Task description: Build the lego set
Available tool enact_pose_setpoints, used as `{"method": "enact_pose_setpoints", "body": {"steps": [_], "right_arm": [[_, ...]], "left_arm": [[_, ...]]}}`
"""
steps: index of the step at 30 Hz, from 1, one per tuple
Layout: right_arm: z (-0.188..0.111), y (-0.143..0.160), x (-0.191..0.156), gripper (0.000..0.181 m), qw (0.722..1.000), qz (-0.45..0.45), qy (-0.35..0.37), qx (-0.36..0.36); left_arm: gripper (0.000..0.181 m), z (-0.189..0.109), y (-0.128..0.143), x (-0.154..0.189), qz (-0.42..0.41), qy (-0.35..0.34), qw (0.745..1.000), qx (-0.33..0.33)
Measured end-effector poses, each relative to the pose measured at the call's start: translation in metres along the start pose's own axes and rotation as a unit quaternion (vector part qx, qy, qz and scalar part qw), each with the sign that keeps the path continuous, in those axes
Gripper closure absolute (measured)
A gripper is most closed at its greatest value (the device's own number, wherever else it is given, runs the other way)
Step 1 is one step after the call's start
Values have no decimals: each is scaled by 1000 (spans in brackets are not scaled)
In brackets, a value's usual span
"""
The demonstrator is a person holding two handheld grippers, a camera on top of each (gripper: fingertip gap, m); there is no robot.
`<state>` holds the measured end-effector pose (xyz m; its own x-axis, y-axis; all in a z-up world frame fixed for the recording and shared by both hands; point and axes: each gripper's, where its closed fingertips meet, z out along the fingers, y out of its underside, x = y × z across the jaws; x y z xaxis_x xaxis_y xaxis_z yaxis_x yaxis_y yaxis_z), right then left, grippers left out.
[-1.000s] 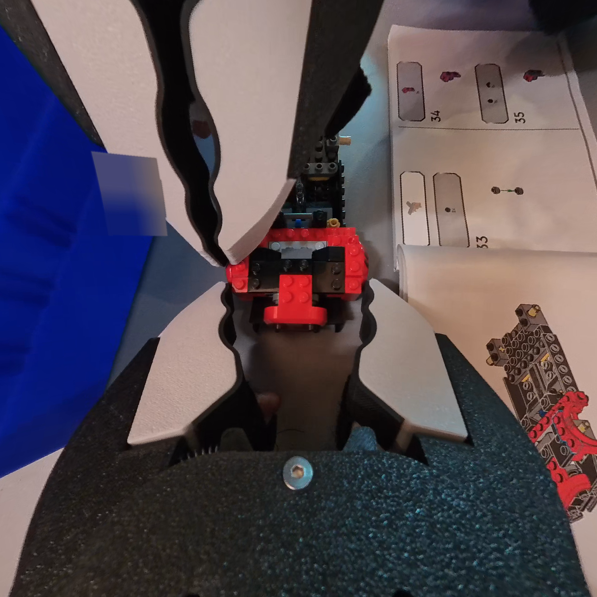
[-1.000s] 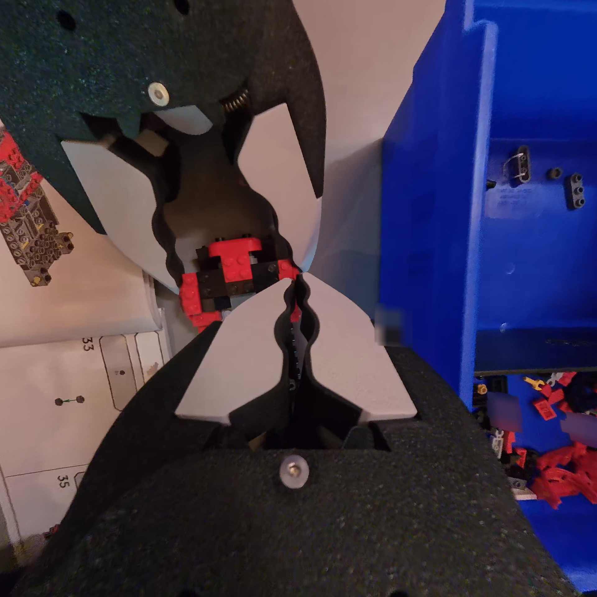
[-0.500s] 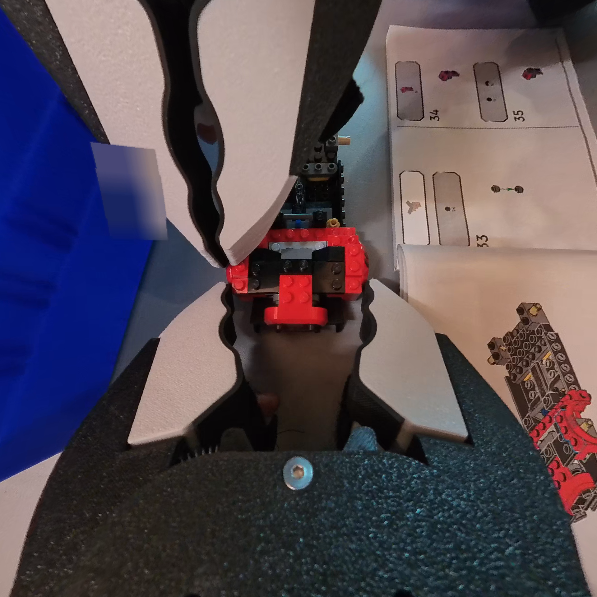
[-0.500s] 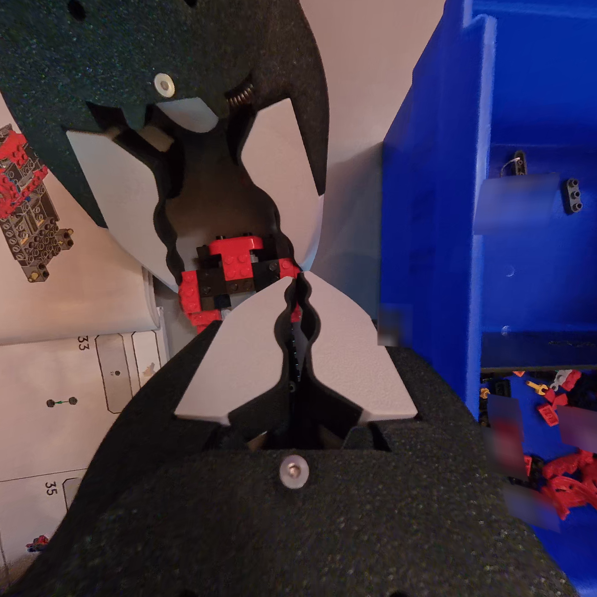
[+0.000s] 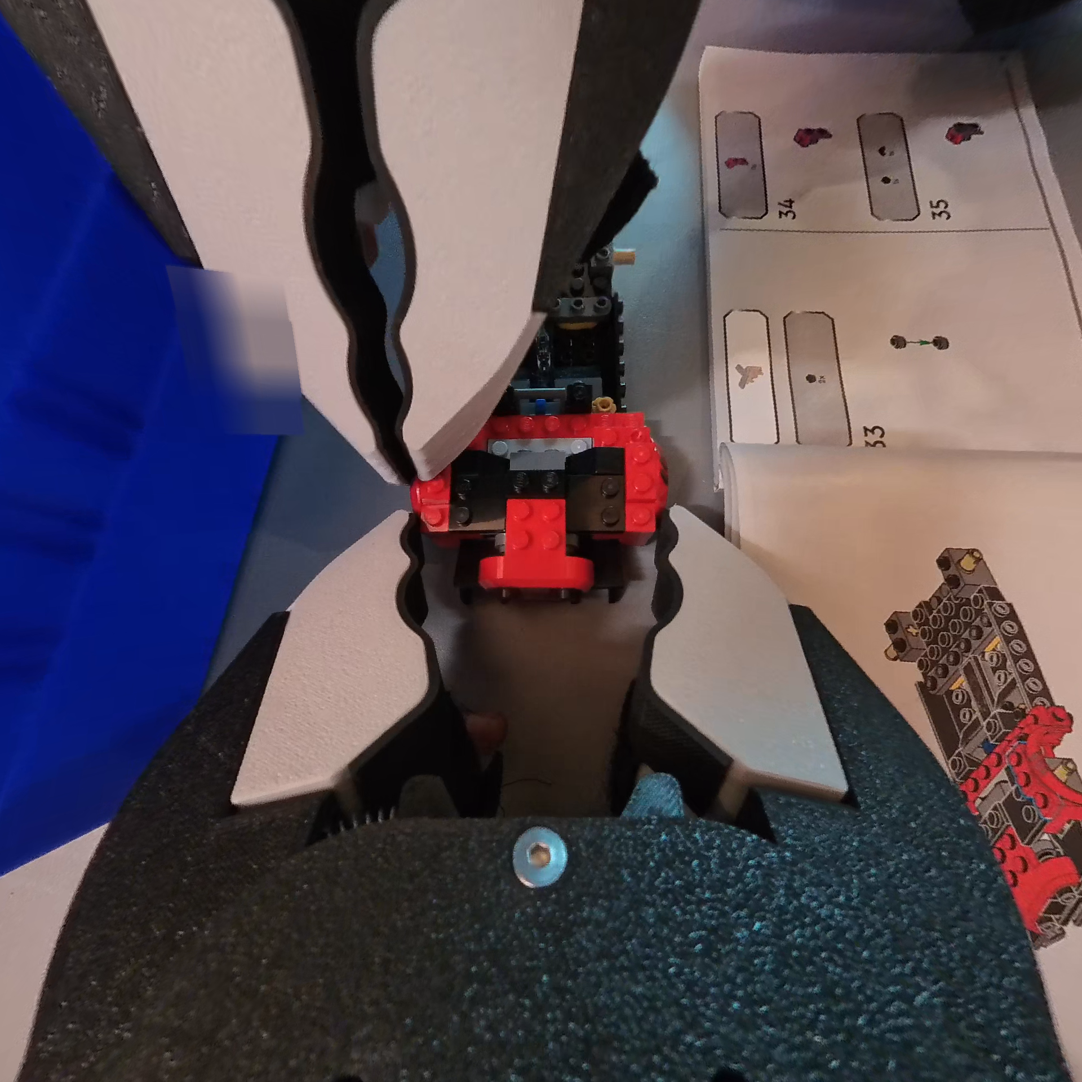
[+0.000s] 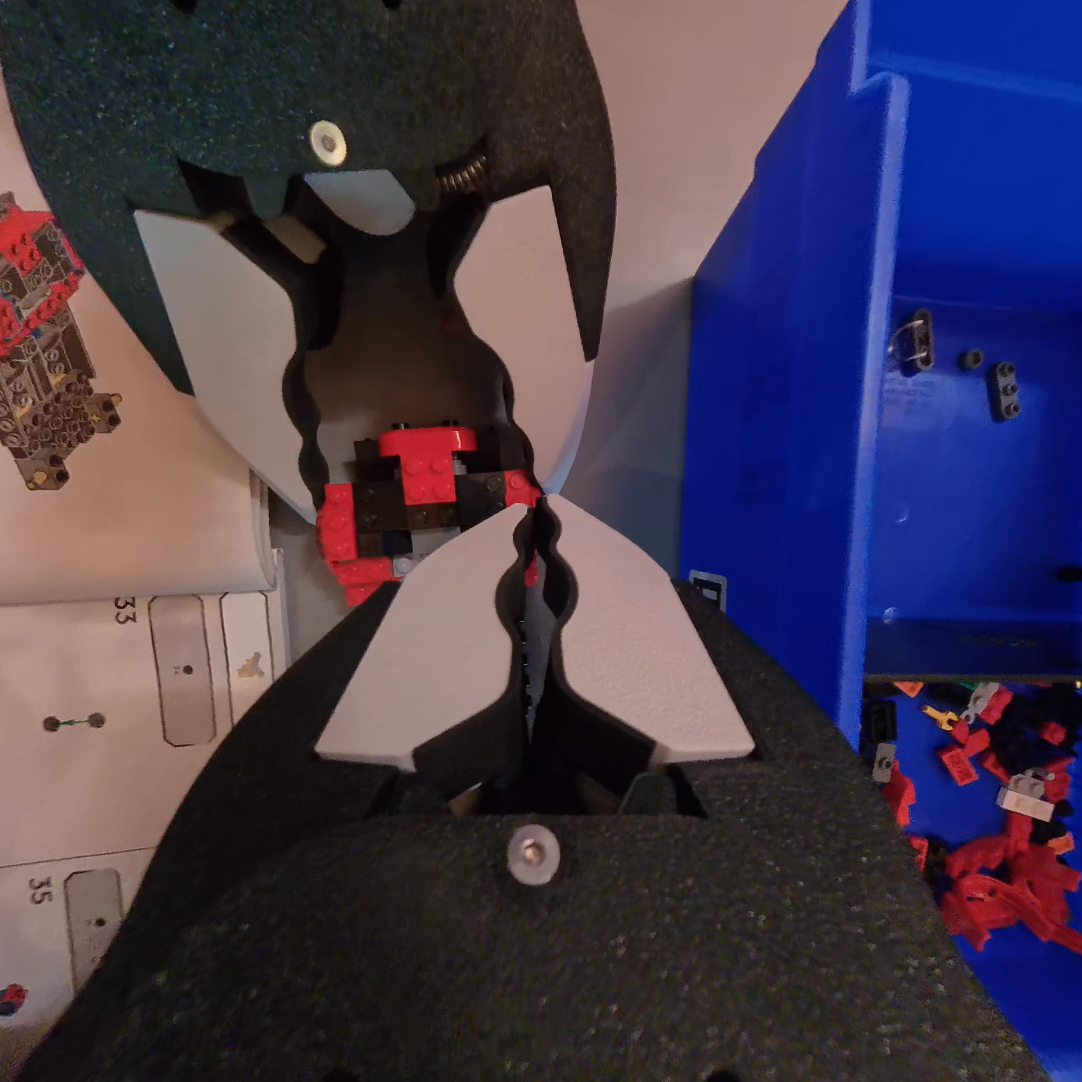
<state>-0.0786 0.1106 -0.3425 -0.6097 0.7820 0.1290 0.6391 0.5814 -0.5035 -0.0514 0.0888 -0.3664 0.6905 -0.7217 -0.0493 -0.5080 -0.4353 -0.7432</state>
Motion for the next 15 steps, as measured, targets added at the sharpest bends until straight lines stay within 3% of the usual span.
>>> {"method": "enact_pose_setpoints", "body": {"steps": [4,8,9,10,11,13,15], "right_arm": [[-15,-7,6,181,997,38,9,65],[-13,3,-6,181,999,29,-17,38],[-11,4,-8,164,999,25,-15,37],[-10,3,-10,160,999,25,-18,37],[-9,4,-11,160,999,30,-23,33],[-7,2,-9,178,999,20,-11,41],[-5,5,-6,179,999,17,-3,31]], "left_arm": [[105,0,0,0,-1,0,1000,0],[105,0,0,0,-1,0,1000,0],[105,0,0,0,-1,0,1000,0],[105,0,0,0,-1,0,1000,0],[105,0,0,0,-1,0,1000,0],[105,0,0,0,0,0,1000,0],[105,0,0,0,0,-1,1000,0]]}}
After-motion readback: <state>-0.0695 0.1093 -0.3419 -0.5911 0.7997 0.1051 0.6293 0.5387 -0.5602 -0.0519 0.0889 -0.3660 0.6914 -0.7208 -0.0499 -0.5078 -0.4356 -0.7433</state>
